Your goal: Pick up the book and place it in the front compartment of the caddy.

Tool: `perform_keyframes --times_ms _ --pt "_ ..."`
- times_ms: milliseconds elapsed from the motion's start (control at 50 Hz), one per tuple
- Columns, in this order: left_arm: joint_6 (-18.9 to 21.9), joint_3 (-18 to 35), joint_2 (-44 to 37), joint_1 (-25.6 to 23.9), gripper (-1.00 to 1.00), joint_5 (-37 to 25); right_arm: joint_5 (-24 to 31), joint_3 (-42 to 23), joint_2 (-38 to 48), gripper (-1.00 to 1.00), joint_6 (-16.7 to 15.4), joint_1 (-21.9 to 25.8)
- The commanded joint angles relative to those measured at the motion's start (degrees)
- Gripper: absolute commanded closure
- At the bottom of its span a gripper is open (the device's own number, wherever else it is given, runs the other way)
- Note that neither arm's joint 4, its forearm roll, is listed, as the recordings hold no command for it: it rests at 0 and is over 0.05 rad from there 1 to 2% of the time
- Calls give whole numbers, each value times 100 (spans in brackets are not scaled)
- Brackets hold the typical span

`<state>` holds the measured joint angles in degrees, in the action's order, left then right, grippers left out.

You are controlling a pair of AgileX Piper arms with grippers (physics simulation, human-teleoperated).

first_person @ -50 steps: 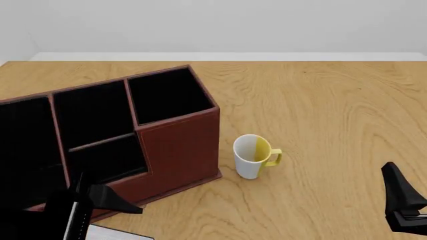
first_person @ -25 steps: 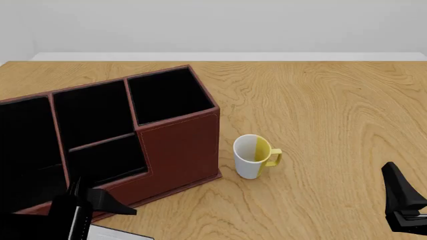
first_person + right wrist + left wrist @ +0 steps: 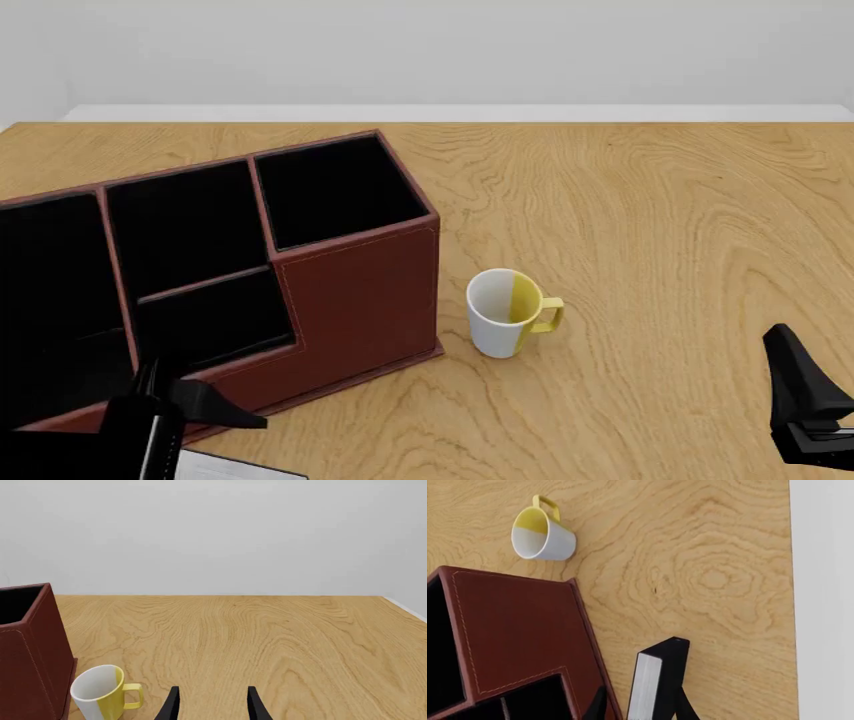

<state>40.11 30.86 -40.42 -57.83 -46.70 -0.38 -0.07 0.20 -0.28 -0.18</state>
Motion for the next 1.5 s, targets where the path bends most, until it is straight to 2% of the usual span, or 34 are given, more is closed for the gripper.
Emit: perform_keyframes --times_ms 20,900,1500 --pt "55 -96 13 133 -100 80 0 0 0 -100 0 -1" --pt "-280 -404 -133 21 -100 484 0 0 0 -100 0 0" --pt "-322 -580 -157 121 -100 636 0 0 0 -100 0 0"
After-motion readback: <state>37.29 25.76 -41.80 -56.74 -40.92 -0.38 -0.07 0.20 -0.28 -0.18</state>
